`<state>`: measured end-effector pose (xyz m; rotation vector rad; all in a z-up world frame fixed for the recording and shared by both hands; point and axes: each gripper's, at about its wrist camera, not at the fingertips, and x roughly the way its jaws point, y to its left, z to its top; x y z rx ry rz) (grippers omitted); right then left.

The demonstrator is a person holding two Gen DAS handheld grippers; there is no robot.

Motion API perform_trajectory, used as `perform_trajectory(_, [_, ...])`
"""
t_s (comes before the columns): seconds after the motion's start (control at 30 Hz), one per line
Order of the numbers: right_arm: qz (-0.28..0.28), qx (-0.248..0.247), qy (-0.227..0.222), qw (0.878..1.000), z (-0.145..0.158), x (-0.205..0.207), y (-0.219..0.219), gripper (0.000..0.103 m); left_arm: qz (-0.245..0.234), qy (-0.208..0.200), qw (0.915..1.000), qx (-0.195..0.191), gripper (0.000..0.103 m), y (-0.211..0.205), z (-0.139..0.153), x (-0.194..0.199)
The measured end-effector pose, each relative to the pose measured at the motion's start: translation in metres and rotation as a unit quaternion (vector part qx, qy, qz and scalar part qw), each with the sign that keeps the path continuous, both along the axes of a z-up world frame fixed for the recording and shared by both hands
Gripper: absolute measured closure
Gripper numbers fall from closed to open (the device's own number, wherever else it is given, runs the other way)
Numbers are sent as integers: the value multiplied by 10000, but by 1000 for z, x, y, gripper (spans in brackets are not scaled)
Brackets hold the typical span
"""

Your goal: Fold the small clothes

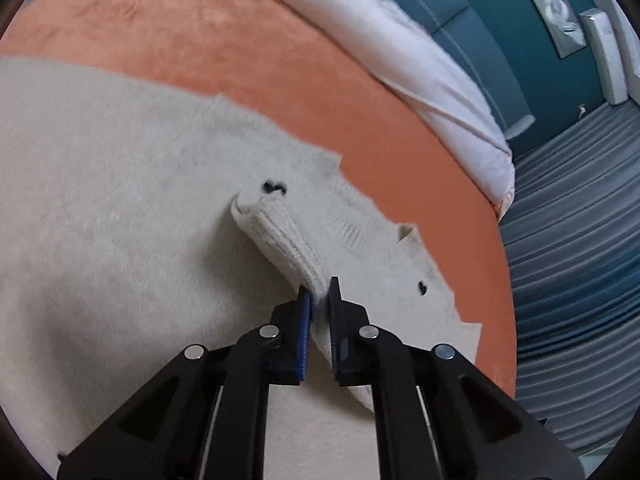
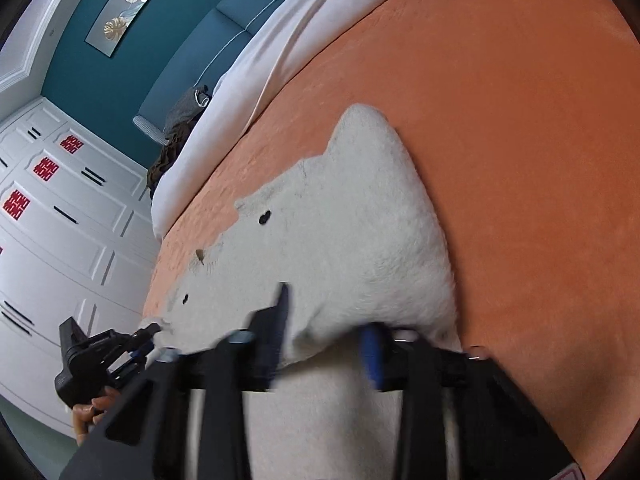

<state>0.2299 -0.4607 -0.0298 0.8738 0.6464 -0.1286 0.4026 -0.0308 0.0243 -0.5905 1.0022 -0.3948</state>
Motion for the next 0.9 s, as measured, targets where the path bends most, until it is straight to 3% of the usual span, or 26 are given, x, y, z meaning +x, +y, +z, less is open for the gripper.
perform_trajectory(0.13, [90,-393,-990,9943,47,-8,11,96,88,-764,9970,31,96,22,42,-10])
perform_trajectory(0.17, [124,-552,-920,9941,44,-6,14,96,58,-766,9969,144,96,23,37,-10])
perform_trajectory(0.2, [214,-639,-555,9962,30,3,15,97,18,-634,9972,392,96,23,22,-8])
perform_trajectory(0.27, [280,-583,498,9967,-17,25,14,97,-122,-34,9961,878,96,16,-26,-2])
perform_trajectory(0.33, [225,-494,412,9977,-21,23,14,98,-108,217,9950,965,96,21,-56,-11])
perform_trajectory(0.47, [258,-945,663,9930,-5,23,25,95,0,-10,9965,834,94,22,-58,-21])
perform_trajectory(0.53, [141,-1043,812,9911,2,13,31,88,-24,-46,9962,873,93,21,-58,-21])
perform_trajectory(0.67, [-198,-1709,538,9836,36,-9,51,85,-101,-233,9950,965,92,15,-60,-25])
perform_trajectory(0.8, [989,-2070,451,9723,40,55,98,88,42,-278,9958,872,92,19,-62,-25])
perform_trajectory(0.9, [901,-2181,1061,9659,4,79,84,98,0,-247,9969,753,92,25,-64,-23])
